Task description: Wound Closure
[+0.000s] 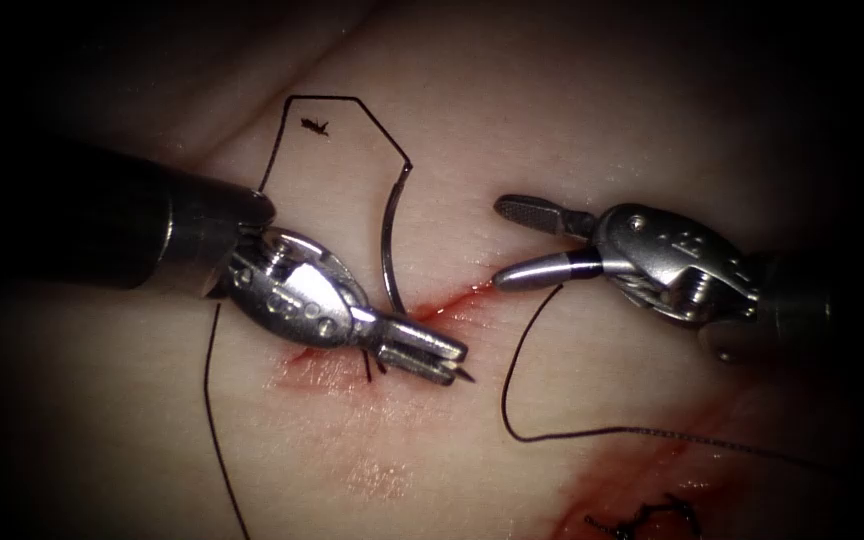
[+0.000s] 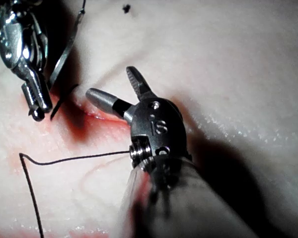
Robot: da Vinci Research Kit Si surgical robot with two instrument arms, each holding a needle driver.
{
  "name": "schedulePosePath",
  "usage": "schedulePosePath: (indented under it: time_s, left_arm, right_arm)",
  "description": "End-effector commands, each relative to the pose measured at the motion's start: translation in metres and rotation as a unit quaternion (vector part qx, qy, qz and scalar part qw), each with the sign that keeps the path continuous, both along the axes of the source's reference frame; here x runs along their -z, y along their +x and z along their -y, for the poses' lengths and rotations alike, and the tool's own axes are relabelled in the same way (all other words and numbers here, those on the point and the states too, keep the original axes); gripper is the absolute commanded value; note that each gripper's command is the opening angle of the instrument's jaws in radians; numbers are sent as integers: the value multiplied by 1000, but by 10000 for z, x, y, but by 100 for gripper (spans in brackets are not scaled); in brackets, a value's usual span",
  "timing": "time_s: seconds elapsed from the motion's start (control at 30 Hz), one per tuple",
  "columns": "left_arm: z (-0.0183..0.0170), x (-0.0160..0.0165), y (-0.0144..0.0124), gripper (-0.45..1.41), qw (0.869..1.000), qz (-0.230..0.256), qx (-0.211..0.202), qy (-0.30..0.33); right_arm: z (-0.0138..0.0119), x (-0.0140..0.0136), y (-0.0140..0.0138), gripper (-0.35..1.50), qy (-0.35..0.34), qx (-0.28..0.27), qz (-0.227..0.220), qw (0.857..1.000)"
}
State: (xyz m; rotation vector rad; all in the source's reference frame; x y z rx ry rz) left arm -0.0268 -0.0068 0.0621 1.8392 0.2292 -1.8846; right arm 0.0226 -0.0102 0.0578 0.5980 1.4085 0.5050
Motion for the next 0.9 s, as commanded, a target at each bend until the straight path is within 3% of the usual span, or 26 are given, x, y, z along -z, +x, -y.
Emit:
schedulePosePath:
  time_s: [0.03,0.23,0.47,0.73,0.83,0.87,0.9]
  left_arm:
    - [5,-7,-8,-45,1000,2,-1,-4]
    - [13,-12,-18,-45,1000,7,-9,-14]
    - [15,-12,-18,-45,1000,6,-11,-16]
    - [18,-10,-21,-45,1000,6,-14,-17]
    - [18,-8,-22,-45,1000,7,-14,-16]
    - [18,-7,-22,-45,1000,6,-13,-16]
    - [17,-6,-23,-45,1000,5,-12,-16]
  right_arm:
    - [9,-2,20,108,9,2,-16,1000]
    - [13,7,51,110,21,-4,-53,998]
    - [10,21,60,110,38,-2,-79,996]
    - [10,17,67,103,51,-6,-76,996]
    - [11,15,71,78,52,-9,-77,996]
    - [13,13,75,2,53,-12,-79,995]
    - [14,13,76,-35,53,-12,-80,995]
